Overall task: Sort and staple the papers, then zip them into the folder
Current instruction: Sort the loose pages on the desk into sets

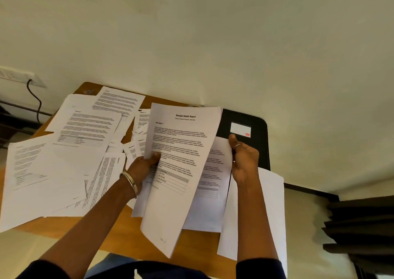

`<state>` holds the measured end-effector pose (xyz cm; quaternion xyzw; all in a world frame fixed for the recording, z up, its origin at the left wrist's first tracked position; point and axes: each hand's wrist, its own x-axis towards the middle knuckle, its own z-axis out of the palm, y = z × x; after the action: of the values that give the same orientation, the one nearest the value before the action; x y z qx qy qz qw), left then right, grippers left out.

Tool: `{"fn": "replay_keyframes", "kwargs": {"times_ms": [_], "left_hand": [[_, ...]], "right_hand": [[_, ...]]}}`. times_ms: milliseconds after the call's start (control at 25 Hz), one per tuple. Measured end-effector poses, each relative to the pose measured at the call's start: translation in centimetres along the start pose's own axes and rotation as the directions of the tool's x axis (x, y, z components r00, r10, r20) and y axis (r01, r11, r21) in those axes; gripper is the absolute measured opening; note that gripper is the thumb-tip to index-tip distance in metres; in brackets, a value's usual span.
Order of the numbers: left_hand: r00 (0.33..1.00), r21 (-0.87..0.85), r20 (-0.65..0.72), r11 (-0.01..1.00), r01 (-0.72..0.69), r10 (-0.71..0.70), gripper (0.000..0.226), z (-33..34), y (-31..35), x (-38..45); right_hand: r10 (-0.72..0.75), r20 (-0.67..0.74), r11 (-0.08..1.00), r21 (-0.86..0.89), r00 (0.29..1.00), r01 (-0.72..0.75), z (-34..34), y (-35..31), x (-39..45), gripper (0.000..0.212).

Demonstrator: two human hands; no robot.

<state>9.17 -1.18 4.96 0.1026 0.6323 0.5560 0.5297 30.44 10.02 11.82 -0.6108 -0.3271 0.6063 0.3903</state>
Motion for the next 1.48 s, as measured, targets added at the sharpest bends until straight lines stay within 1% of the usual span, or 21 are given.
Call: {"fn": "replay_keyframes", "kwargs": {"times_ms": [80, 160, 200, 280, 360, 440, 600, 720, 800, 920, 1040, 1200, 1280, 1320, 1480], "left_hand": [[0.999, -0.015, 0.031, 1.000, 0.019, -0.019, 0.019, -0.1, -0.1, 0.5], [0.998, 0.020, 0.057, 1.000, 0.019, -0.020, 0.025, -0.6, -0.2, 1.2], [0.998, 0.042, 0.065, 0.999, 0.005, -0.008, 0.026, -0.9, -0.2, 1.5], [0.997, 0.061, 0.080, 0.998, -0.015, 0.011, 0.028, -1.5, 0.1, 1.9], [0.995, 0.069, 0.100, 0.997, -0.027, 0.020, 0.027, -1.9, 0.7, 2.3], [0.992, 0.104, 0.124, 0.994, -0.036, 0.023, 0.028, -2.7, 1.5, 2.6], [0.993, 0.154, 0.122, 0.988, -0.015, -0.004, 0.031, -4.9, 2.3, 3.6], [0.989, 0.171, 0.142, 0.985, 0.002, -0.027, 0.033, -6.1, 2.8, 4.2], [0.988, 0.191, 0.151, 0.982, 0.010, -0.039, 0.033, -6.9, 3.2, 4.7], [0.983, 0.190, 0.173, 0.981, 0.034, -0.068, 0.029, -8.0, 3.8, 5.5], [0.979, 0.195, 0.198, 0.981, 0.018, -0.057, 0.027, -8.4, 4.3, 5.9], [0.969, 0.198, 0.240, 0.980, 0.017, -0.065, 0.021, -8.8, 4.6, 6.4], [0.966, 0.196, 0.250, 0.980, 0.022, -0.071, 0.022, -9.0, 4.5, 6.9], [0.964, 0.187, 0.256, 0.982, 0.026, -0.075, 0.024, -9.1, 4.4, 7.1], [0.960, 0.179, 0.265, 0.983, 0.045, -0.092, 0.035, -9.2, 3.8, 7.2]], "right_hand": [[-0.014, -0.067, 1.000, -0.028, 0.998, 0.012, 0.4, -0.2, 0.2, 0.029], [-0.093, -0.150, 0.990, -0.118, 0.984, 0.075, 1.0, 0.2, 0.6, 0.030], [-0.148, -0.172, 0.980, -0.159, 0.974, 0.121, 1.4, 0.5, 0.7, 0.027], [-0.236, -0.182, 0.959, -0.203, 0.954, 0.199, 2.2, 0.9, 0.8, 0.014], [-0.282, -0.197, 0.943, -0.238, 0.939, 0.233, 2.9, 1.1, 0.7, 0.022], [-0.293, -0.246, 0.944, -0.231, 0.924, 0.237, 3.8, 1.5, 0.4, 0.023], [-0.276, -0.253, 0.951, -0.211, 0.927, 0.226, 5.7, 2.4, 0.0, 0.020], [-0.168, -0.228, 0.983, -0.109, 0.959, 0.147, 7.1, 3.0, -0.4, 0.019], [-0.114, -0.242, 0.993, -0.045, 0.964, 0.106, 8.0, 3.0, -0.7, 0.017], [-0.114, -0.278, 0.993, -0.042, 0.954, 0.107, 8.9, 2.8, -1.2, 0.017], [-0.124, -0.243, 0.992, -0.021, 0.962, 0.123, 9.3, 2.8, -2.1, 0.015], [-0.135, -0.319, 0.991, -0.032, 0.938, 0.132, 9.5, 3.1, -3.0, 0.011], [-0.129, -0.311, 0.992, -0.025, 0.942, 0.127, 9.4, 3.0, -3.6, 0.009], [-0.107, -0.305, 0.994, -0.003, 0.946, 0.112, 9.3, 2.9, -3.9, 0.011], [0.070, -0.269, 0.985, 0.170, 0.961, -0.024, 9.3, 2.4, -4.7, 0.014]]}}
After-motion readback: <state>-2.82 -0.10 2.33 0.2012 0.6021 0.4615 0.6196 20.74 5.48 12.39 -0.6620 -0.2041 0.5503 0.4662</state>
